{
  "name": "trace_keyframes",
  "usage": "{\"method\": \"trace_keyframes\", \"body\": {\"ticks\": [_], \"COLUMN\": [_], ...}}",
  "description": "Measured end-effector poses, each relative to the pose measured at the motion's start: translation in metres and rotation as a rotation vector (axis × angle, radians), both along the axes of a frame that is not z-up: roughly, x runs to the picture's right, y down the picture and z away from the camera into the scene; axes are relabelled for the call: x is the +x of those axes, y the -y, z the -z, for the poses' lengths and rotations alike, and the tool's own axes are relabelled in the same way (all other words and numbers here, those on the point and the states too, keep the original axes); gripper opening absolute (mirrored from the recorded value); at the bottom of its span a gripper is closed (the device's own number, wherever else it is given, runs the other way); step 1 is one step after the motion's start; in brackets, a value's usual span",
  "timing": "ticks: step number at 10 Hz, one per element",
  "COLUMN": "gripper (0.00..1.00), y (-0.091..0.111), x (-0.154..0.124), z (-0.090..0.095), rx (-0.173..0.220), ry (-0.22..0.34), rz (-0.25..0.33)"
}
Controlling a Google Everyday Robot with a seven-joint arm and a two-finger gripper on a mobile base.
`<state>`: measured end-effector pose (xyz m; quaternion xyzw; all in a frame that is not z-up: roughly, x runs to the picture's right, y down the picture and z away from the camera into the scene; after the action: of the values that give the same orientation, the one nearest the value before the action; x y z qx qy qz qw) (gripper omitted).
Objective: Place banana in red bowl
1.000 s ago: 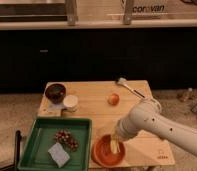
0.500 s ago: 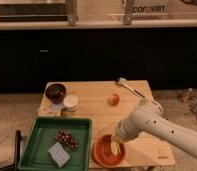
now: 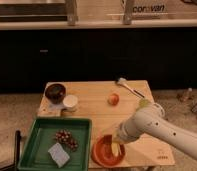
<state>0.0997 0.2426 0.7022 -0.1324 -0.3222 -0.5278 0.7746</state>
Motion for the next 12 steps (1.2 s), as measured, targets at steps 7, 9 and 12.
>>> {"method": "trace_keyframes", "body": {"ticks": [7, 9, 12], "gripper": [0.73, 0.80, 0.80], "y": [-0.020, -0.021, -0.014], "x": [-0.025, -0.039, -0.053], "z": [0.029, 0.037, 0.036], "rx": [-0.044, -0.057, -0.069], "ry": [0.001, -0.005, -0.026], "rz": [0.099, 0.150, 0.203]}}
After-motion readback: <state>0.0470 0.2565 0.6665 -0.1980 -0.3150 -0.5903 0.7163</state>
